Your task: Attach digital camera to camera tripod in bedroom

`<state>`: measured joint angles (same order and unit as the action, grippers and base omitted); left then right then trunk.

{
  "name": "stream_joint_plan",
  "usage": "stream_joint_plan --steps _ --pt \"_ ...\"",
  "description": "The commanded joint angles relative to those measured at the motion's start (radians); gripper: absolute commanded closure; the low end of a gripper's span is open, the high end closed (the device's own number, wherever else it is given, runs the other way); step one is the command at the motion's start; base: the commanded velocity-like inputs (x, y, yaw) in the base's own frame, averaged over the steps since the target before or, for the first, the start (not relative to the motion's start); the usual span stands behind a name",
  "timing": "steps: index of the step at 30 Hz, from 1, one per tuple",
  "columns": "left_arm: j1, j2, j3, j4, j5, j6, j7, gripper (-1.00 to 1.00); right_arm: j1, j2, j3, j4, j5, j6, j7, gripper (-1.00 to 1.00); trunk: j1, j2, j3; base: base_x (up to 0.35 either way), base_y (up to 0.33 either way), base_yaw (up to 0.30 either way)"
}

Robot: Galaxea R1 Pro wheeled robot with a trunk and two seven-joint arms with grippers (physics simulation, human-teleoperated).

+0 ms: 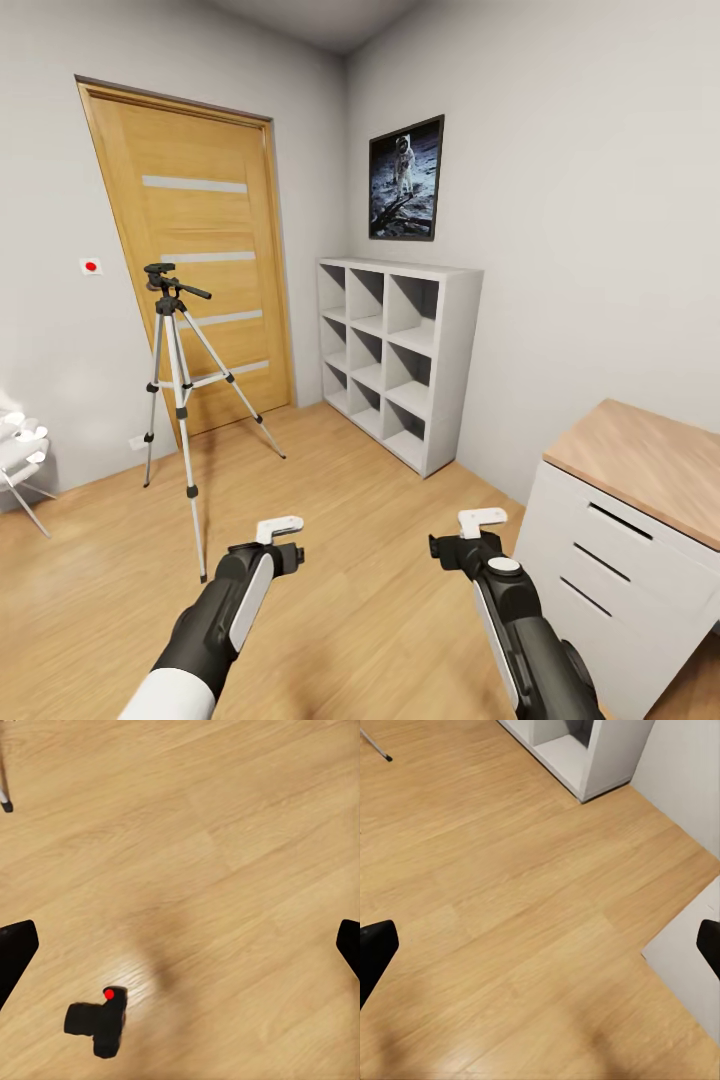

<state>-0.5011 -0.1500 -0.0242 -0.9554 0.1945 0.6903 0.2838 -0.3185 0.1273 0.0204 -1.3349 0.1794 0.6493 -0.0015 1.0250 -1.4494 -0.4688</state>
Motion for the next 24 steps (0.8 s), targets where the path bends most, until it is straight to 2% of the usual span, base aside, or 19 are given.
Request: stream_joint_plan --steps 1,3,17,24 --pt "-0.001 0.000 -0.003 -0.001 0.011 0.003 0.009 -1.00 -0.001 0.000 0.001 -0.001 0.005 0.007 0.000 -1.00 0.000 -0.001 -0.001 0.000 0.000 0.000" --pt "-0.001 0.000 -0.004 -0.001 0.011 0.003 0.009 -1.00 -0.001 0.000 0.001 -0.002 0.004 0.009 0.000 -1.00 0.000 -0.001 -0.001 0.000 0.000 0.000" --pt "-0.001 0.001 -0.007 -0.008 0.011 0.008 0.009 -1.00 -0.001 -0.001 0.003 -0.003 0.000 0.016 0.000 -1.00 0.054 -0.099 -0.045 0.000 0.000 0.000" --pt "-0.001 0.006 -0.005 -0.026 0.011 0.011 0.009 -1.00 -0.001 -0.002 0.000 -0.003 -0.006 0.055 0.002 -1.00 0.080 -0.148 -0.067 0.000 0.000 0.000"
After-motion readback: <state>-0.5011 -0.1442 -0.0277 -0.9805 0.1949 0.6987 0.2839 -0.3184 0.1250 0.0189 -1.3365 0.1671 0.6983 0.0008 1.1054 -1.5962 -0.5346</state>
